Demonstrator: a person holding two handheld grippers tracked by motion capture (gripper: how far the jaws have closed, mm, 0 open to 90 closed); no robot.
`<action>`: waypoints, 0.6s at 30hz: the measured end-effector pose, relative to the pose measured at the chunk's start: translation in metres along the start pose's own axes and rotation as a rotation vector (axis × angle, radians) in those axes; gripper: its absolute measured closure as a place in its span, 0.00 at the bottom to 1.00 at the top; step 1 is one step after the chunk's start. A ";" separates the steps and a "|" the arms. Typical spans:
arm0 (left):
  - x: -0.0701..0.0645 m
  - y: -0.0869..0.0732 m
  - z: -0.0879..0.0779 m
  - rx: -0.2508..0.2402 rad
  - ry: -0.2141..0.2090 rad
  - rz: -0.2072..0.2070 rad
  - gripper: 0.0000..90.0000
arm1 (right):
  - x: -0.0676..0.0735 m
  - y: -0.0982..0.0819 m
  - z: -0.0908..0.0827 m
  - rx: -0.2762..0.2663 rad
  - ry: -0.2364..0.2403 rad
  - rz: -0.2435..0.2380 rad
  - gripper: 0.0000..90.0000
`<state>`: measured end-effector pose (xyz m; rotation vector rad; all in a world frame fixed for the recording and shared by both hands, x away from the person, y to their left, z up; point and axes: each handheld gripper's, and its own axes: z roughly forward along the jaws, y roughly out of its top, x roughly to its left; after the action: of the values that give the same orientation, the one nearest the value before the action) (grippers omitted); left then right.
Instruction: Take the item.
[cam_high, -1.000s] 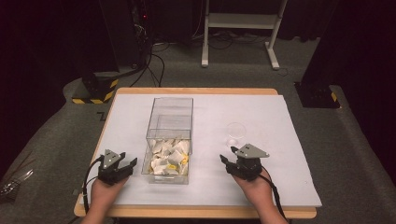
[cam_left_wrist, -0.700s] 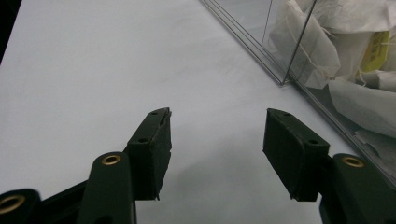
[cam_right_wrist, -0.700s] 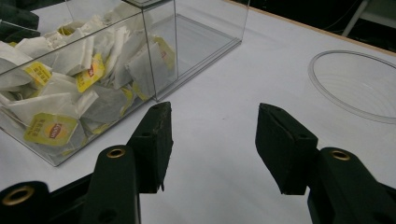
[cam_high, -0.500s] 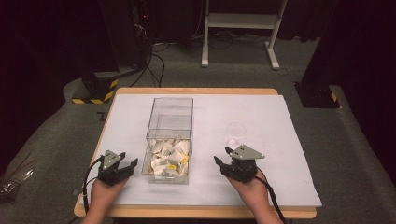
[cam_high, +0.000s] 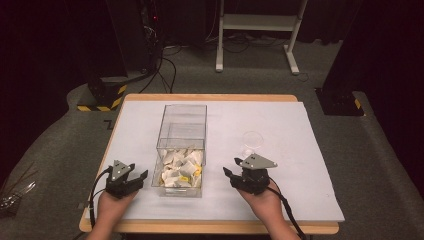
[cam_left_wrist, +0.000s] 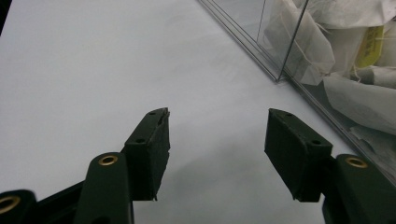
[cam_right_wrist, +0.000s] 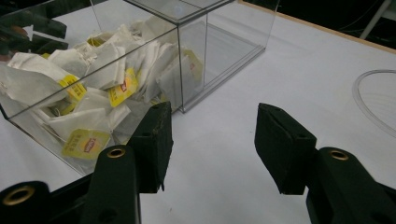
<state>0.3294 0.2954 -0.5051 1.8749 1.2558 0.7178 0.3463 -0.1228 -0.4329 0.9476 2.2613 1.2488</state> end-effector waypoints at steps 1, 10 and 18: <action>0.000 0.000 0.000 0.000 0.001 0.000 0.45 | 0.000 0.001 0.000 -0.002 0.006 0.006 0.52; -0.001 0.000 0.001 0.008 0.008 0.012 0.45 | 0.008 0.009 0.002 -0.014 0.040 -0.001 0.54; -0.001 0.000 0.000 0.001 0.003 0.011 0.45 | 0.016 0.020 0.003 -0.031 0.049 -0.021 0.54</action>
<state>0.3289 0.2944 -0.5050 1.8838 1.2485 0.7260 0.3445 -0.1016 -0.4180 0.8894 2.2766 1.3075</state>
